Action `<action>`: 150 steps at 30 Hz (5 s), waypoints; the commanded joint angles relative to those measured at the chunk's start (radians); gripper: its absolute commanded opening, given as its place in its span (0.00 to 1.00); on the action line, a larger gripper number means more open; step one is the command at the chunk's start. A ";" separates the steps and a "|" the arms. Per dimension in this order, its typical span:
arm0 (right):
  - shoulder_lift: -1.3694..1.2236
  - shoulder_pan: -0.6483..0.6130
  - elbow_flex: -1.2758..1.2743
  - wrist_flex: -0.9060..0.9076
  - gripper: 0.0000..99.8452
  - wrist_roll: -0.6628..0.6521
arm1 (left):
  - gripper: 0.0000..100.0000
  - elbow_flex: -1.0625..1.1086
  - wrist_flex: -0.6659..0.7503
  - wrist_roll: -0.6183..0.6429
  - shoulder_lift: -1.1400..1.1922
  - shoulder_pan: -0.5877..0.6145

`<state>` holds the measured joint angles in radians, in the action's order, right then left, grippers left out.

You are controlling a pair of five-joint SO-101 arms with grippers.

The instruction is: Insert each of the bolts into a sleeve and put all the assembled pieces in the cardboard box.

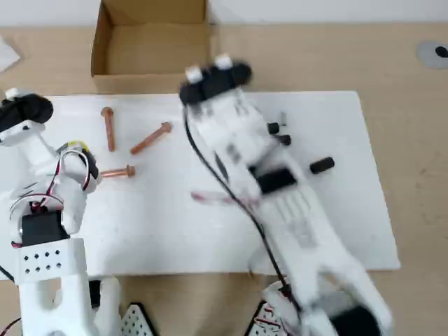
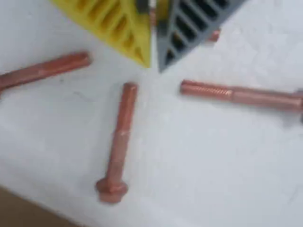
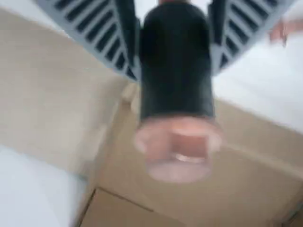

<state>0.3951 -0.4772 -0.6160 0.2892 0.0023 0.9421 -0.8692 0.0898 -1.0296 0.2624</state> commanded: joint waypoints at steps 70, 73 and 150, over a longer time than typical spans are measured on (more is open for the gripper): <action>-1.557 0.077 2.282 0.790 0.17 -0.005 | 0.11 0.011 0.276 0.494 0.340 0.347; -1.497 0.077 2.282 0.864 0.17 -0.005 | 0.10 -0.127 0.261 0.539 0.556 0.347; -1.199 0.105 2.284 1.323 0.16 0.143 | 0.01 -1.706 -0.884 0.150 1.420 0.152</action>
<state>-0.9321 -0.3913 1.6241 1.5244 0.1204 -0.6521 -1.7285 0.3506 0.4081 0.4588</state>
